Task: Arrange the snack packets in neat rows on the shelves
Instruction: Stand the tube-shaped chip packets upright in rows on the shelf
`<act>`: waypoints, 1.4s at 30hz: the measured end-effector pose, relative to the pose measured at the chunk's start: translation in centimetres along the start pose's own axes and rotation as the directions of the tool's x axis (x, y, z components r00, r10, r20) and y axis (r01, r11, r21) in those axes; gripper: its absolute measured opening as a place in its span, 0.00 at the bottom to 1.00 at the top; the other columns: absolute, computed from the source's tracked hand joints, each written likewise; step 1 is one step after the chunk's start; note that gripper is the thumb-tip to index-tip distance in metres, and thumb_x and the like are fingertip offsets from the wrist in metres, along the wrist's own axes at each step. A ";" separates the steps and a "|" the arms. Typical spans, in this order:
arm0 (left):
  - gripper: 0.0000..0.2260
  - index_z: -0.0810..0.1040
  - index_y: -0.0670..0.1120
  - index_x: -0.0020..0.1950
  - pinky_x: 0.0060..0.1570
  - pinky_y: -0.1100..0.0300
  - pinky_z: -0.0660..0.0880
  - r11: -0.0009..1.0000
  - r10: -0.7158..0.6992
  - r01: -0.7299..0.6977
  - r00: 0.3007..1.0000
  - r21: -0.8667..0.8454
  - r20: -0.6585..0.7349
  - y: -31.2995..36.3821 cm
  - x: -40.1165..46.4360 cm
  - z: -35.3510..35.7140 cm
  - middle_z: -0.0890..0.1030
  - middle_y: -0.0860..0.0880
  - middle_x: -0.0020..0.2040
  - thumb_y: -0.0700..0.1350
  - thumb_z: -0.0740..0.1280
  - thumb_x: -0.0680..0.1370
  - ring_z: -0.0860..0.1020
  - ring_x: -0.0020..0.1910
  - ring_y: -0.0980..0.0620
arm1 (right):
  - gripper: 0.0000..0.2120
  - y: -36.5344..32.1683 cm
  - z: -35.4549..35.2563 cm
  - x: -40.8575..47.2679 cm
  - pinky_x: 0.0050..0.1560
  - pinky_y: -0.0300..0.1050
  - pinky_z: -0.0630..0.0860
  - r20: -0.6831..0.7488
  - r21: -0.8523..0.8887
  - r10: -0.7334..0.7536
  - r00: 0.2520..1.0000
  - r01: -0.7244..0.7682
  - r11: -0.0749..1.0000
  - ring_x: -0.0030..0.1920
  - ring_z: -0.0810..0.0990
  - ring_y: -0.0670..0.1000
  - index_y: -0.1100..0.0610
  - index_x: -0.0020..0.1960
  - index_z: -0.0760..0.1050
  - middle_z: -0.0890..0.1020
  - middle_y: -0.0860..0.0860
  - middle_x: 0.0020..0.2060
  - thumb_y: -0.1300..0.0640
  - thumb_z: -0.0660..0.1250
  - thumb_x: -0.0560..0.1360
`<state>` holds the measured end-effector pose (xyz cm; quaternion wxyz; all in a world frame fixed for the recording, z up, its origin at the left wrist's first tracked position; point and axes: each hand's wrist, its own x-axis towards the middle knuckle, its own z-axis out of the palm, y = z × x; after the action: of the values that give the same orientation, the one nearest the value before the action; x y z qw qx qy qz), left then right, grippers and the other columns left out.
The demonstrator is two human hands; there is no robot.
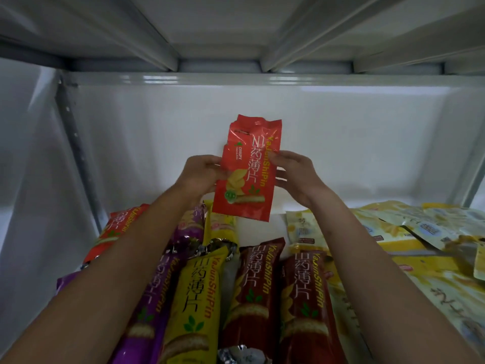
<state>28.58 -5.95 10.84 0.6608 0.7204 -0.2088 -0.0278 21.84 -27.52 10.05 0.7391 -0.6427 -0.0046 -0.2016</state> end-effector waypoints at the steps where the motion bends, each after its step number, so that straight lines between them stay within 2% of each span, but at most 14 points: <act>1: 0.11 0.85 0.43 0.57 0.40 0.59 0.83 1.000 -0.006 0.006 1.000 -0.003 0.021 0.0 -0.5 -0.5 0.88 0.46 0.51 0.34 0.76 0.76 0.88 0.48 0.48 | 0.08 -0.3 0.6 -0.3 0.48 0.48 0.84 0.042 -0.022 -0.017 0.999 0.018 1.000 0.48 0.87 0.54 0.60 0.57 0.82 0.88 0.54 0.50 0.58 0.72 0.80; 6: 0.11 0.85 0.42 0.58 0.51 0.51 0.85 0.998 -0.009 0.001 0.994 0.071 0.111 0.3 -2.2 -2.5 0.89 0.47 0.51 0.39 0.76 0.76 0.88 0.50 0.49 | 0.10 0.0 2.7 -0.6 0.49 0.50 0.84 0.076 -0.109 -0.029 0.997 0.037 0.993 0.51 0.88 0.54 0.60 0.59 0.83 0.88 0.54 0.52 0.58 0.74 0.79; 13: 0.10 0.86 0.43 0.55 0.48 0.54 0.84 0.984 0.042 -0.059 0.994 0.168 0.103 1.5 -3.7 -3.6 0.89 0.49 0.49 0.43 0.77 0.75 0.88 0.48 0.50 | 0.13 0.1 3.4 -1.0 0.55 0.53 0.84 0.130 -0.089 -0.032 0.991 0.043 0.995 0.55 0.87 0.56 0.62 0.60 0.82 0.88 0.56 0.54 0.57 0.73 0.79; 16: 0.07 0.87 0.45 0.55 0.36 0.63 0.80 0.978 0.060 -0.077 0.994 0.196 0.094 1.4 -3.8 -3.4 0.89 0.51 0.47 0.41 0.76 0.77 0.87 0.43 0.56 | 0.11 0.0 3.3 -1.0 0.57 0.56 0.84 0.137 -0.041 -0.040 0.990 0.046 0.998 0.56 0.87 0.58 0.63 0.61 0.82 0.87 0.57 0.56 0.60 0.71 0.80; 18: 0.09 0.87 0.45 0.57 0.34 0.67 0.79 0.982 0.062 -0.080 0.992 0.170 0.109 1.3 -3.9 -3.3 0.89 0.50 0.49 0.40 0.75 0.78 0.87 0.43 0.57 | 0.10 0.1 3.3 -0.9 0.55 0.55 0.84 0.131 -0.046 -0.038 0.991 0.044 0.998 0.56 0.87 0.58 0.63 0.61 0.82 0.87 0.57 0.56 0.61 0.71 0.80; 20: 0.11 0.86 0.44 0.60 0.42 0.64 0.83 0.984 0.043 -0.068 0.988 0.162 0.149 1.2 -3.9 -3.1 0.89 0.50 0.52 0.41 0.75 0.78 0.87 0.48 0.55 | 0.12 0.1 3.4 -1.0 0.56 0.55 0.83 0.107 -0.021 -0.039 0.993 0.041 0.999 0.56 0.87 0.57 0.63 0.62 0.81 0.87 0.56 0.56 0.61 0.71 0.80; 22: 0.11 0.87 0.43 0.59 0.54 0.56 0.83 0.979 0.006 -0.042 0.984 0.198 0.179 1.0 -3.9 -3.0 0.89 0.50 0.52 0.42 0.77 0.77 0.87 0.52 0.53 | 0.13 0.0 3.6 -1.0 0.58 0.57 0.83 0.078 0.025 -0.037 0.996 0.035 0.999 0.57 0.87 0.57 0.63 0.63 0.81 0.87 0.56 0.57 0.60 0.72 0.80; 24: 0.10 0.87 0.43 0.57 0.58 0.52 0.83 0.976 -0.007 -0.030 0.986 0.216 0.166 0.7 -3.9 -2.9 0.89 0.50 0.51 0.42 0.77 0.76 0.87 0.52 0.52 | 0.14 -0.2 3.8 -1.1 0.57 0.56 0.83 0.067 0.058 -0.028 0.997 0.024 0.998 0.56 0.87 0.57 0.64 0.63 0.80 0.87 0.56 0.56 0.58 0.72 0.80; 29: 0.08 0.88 0.44 0.51 0.49 0.54 0.85 0.971 -0.022 -0.004 0.994 0.240 0.106 0.8 -4.5 -3.2 0.89 0.49 0.45 0.44 0.79 0.74 0.88 0.45 0.50 | 0.09 -0.6 4.4 -1.3 0.48 0.52 0.84 -0.015 0.061 -0.094 0.995 0.095 0.994 0.47 0.87 0.54 0.62 0.55 0.82 0.87 0.55 0.47 0.56 0.71 0.81; 31: 0.07 0.88 0.45 0.51 0.47 0.55 0.84 0.969 -0.007 -0.016 0.996 0.246 0.091 0.9 -4.9 -3.6 0.89 0.51 0.45 0.46 0.79 0.75 0.88 0.44 0.51 | 0.09 -0.9 5.1 -1.5 0.50 0.54 0.85 -0.039 0.054 -0.103 0.994 0.105 0.993 0.47 0.87 0.55 0.62 0.54 0.82 0.87 0.55 0.47 0.56 0.72 0.80; 35: 0.08 0.88 0.49 0.53 0.39 0.65 0.81 0.966 -0.035 0.003 0.992 0.259 0.120 1.2 -6.1 -4.7 0.89 0.56 0.46 0.51 0.76 0.77 0.87 0.44 0.58 | 0.10 -1.6 6.7 -1.7 0.54 0.56 0.85 -0.096 0.042 -0.135 0.986 0.139 0.989 0.49 0.88 0.57 0.62 0.55 0.82 0.88 0.57 0.49 0.55 0.72 0.80; 37: 0.08 0.88 0.47 0.53 0.49 0.56 0.84 0.969 -0.052 0.024 0.993 0.247 0.106 1.1 -6.8 -5.6 0.89 0.52 0.47 0.49 0.76 0.78 0.88 0.47 0.52 | 0.10 -2.0 7.5 -1.9 0.54 0.57 0.85 -0.107 0.028 -0.148 0.983 0.152 0.988 0.50 0.88 0.59 0.62 0.54 0.83 0.88 0.58 0.50 0.55 0.73 0.80; 39: 0.09 0.88 0.44 0.52 0.57 0.46 0.83 0.978 -0.042 0.026 0.997 0.206 0.072 1.0 -8.0 -6.4 0.89 0.48 0.48 0.48 0.76 0.77 0.88 0.48 0.46 | 0.09 -2.2 8.4 -2.1 0.54 0.56 0.84 -0.094 0.014 -0.143 0.985 0.145 0.989 0.50 0.88 0.59 0.62 0.53 0.83 0.88 0.58 0.49 0.55 0.73 0.80; 42: 0.09 0.88 0.44 0.51 0.55 0.47 0.84 0.986 -0.007 0.007 1.000 0.166 -0.004 0.7 -9.8 -7.7 0.89 0.47 0.47 0.47 0.77 0.76 0.88 0.46 0.47 | 0.08 -2.1 10.0 -2.5 0.54 0.56 0.84 -0.053 -0.001 -0.119 0.991 0.119 0.993 0.48 0.88 0.56 0.61 0.51 0.84 0.88 0.56 0.47 0.55 0.73 0.80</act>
<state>21.95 4.59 10.15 0.5987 0.7738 -0.2068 -0.0116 21.40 -17.49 13.15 0.7262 -0.6350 -0.0237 -0.2623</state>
